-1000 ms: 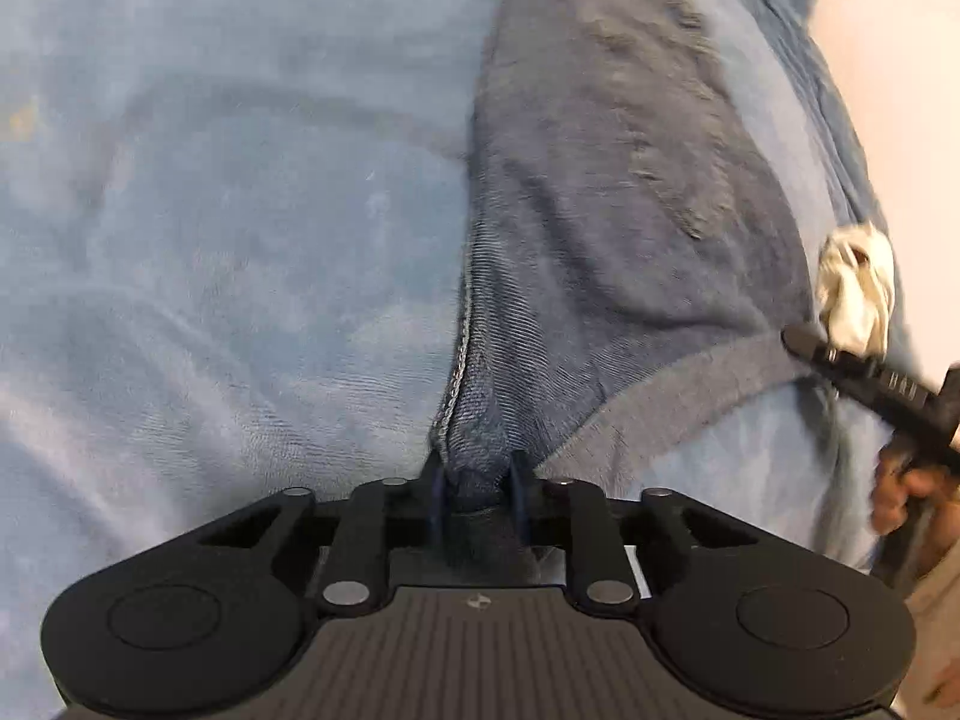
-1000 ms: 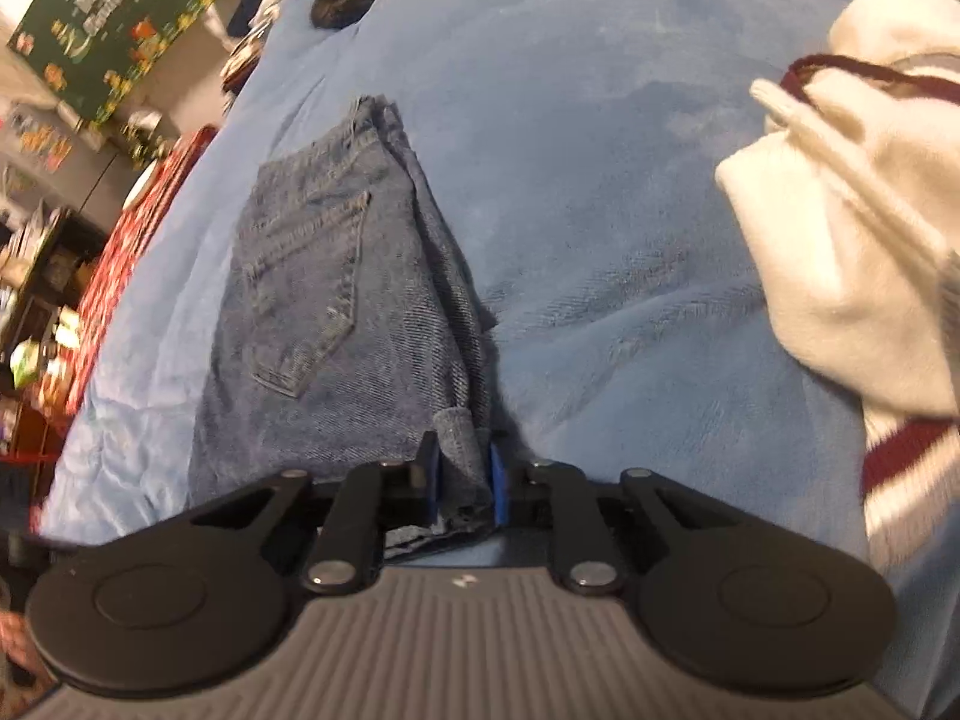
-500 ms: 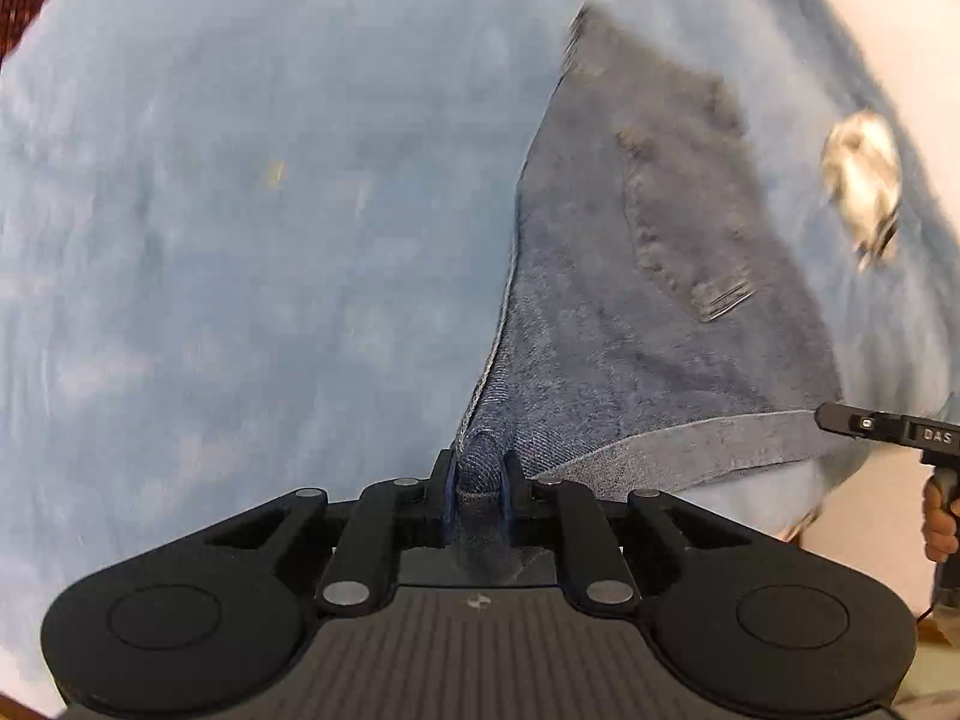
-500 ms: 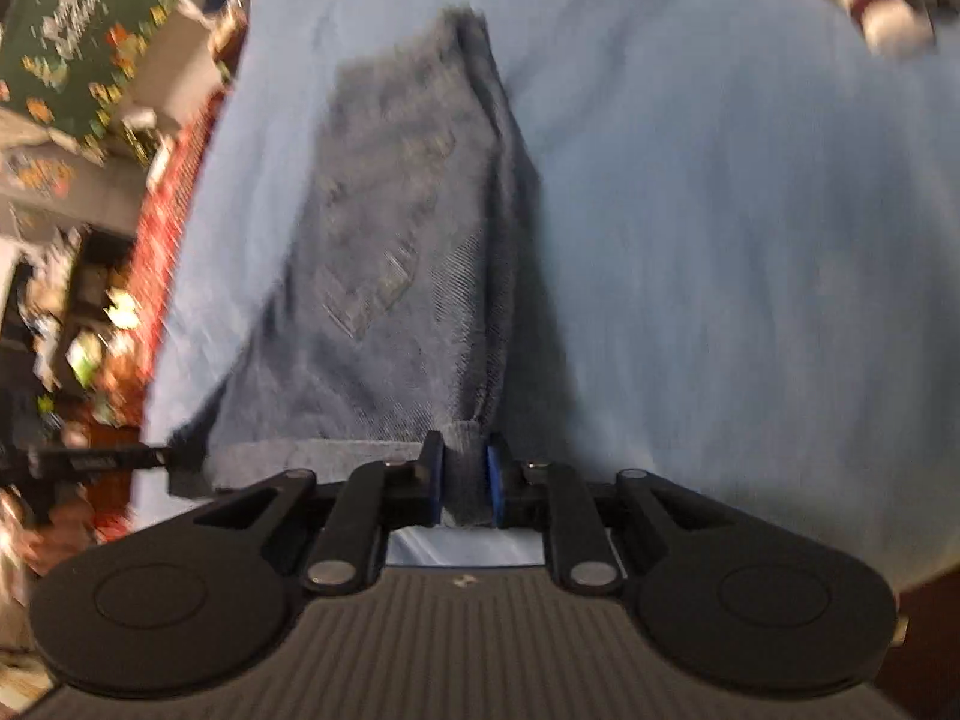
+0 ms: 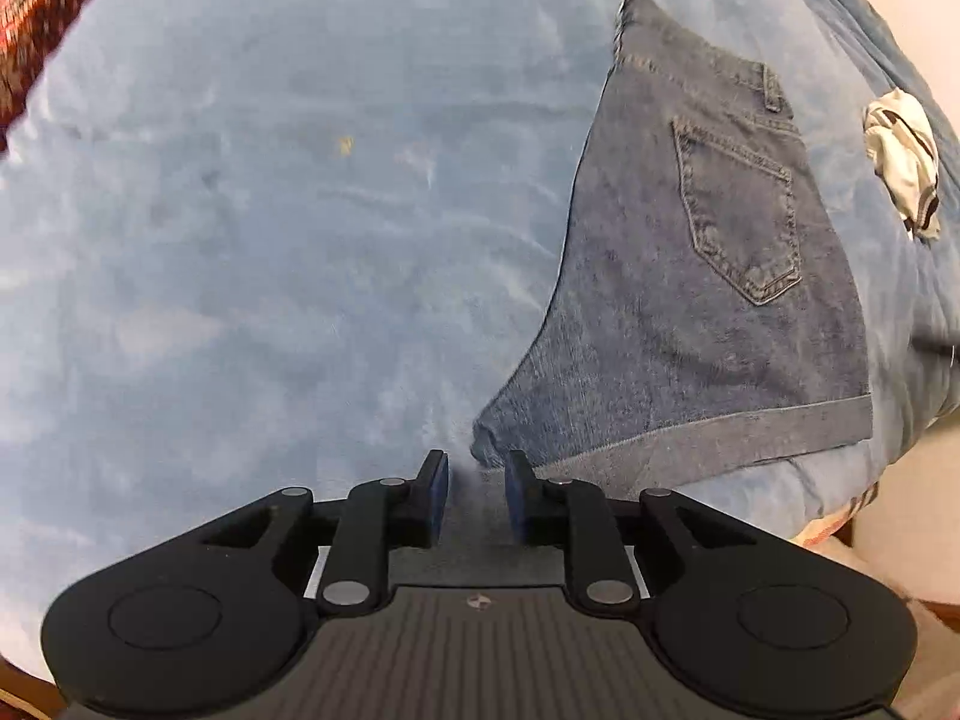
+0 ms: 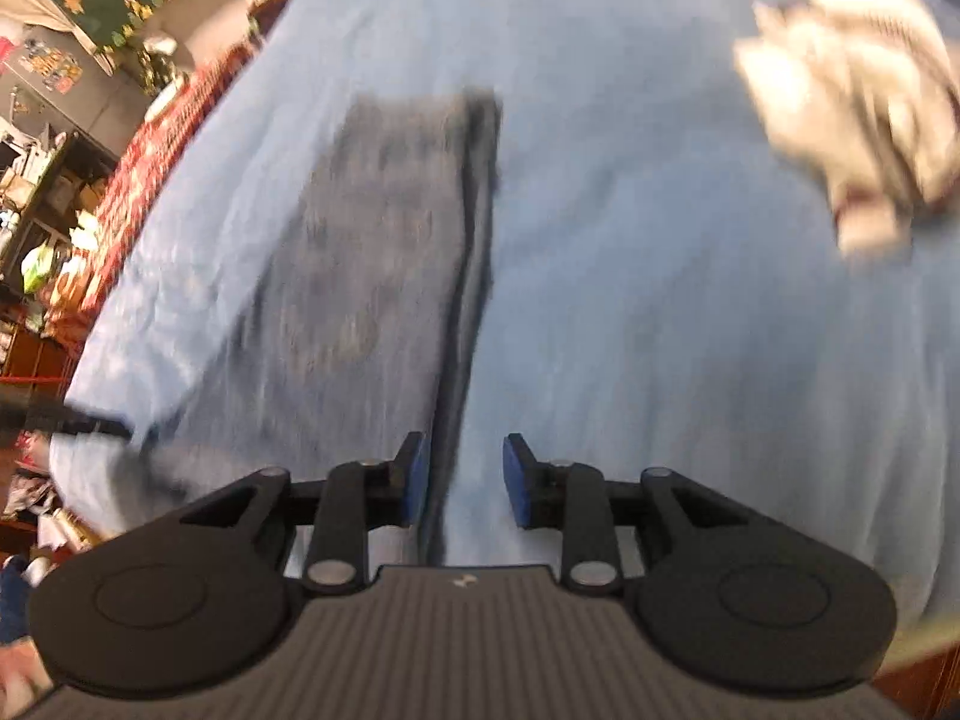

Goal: Fold clothes

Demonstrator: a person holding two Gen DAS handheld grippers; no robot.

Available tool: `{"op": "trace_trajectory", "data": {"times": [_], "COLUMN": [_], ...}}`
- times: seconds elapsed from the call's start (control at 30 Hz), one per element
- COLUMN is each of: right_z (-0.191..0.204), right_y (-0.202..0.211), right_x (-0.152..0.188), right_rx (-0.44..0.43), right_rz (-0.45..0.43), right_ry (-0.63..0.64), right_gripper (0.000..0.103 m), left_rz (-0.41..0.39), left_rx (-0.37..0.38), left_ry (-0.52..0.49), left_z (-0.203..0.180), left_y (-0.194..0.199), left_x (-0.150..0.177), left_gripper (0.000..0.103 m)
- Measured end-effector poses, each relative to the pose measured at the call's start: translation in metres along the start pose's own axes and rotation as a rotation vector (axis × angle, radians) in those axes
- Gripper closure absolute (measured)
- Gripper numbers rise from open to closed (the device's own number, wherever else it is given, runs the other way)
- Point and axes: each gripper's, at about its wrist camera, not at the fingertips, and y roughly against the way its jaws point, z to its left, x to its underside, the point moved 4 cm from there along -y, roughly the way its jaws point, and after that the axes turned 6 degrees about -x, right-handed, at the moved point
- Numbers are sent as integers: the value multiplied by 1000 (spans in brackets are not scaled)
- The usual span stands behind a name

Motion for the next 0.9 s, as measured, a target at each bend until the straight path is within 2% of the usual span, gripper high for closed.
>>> {"op": "trace_trajectory", "data": {"times": [0.13, 0.2, 0.33, 0.4, 0.43, 0.47, 0.53, 0.6, 0.7, 0.77, 0.83, 0.9], "right_z": [0, -1, -8, -12, -15, -16, -9, -5, -16, -23, -17, -10], "right_y": [-31, -53, -95, -109, -115, -117, -111, -104, -106, -125, -114, -101], "right_x": [-57, -82, -114, -121, -121, -120, -121, -122, -121, -117, -111, -105], "right_rx": [-8, -24, -37, -26, -14, 4, 34, 57, 91, 106, 95, 83], "right_rz": [-68, -79, -48, -19, -1, 0, -18, -38, -36, -10, -19, -30], "right_ry": [91, 124, 123, 118, 123, 140, 202, 245, 236, 223, 202, 181], "right_gripper": [73, 73, 74, 77, 89, 95, 98, 98, 98, 97, 95, 85], "left_rz": [-66, -78, 25, 34, 37, 39, 40, 42, 49, 53, 59, 69], "left_rx": [32, 29, 20, 36, 45, 51, 55, 58, 64, 68, 70, 72], "left_ry": [-25, -72, -87, -68, -58, -51, -56, -65, -76, -75, -73, -68], "left_z": [-20, -36, -49, -49, -50, -50, -51, -51, -51, -51, -51, -51], "left_y": [14, 4, -44, -54, -58, -59, -59, -62, -70, -74, -76, -74], "left_x": [-5, -7, 1, 3, 4, 3, 0, -2, -1, -2, -3, -5], "left_gripper": [85, 85, 87, 88, 89, 89, 89, 89, 89, 88, 88, 88]}}
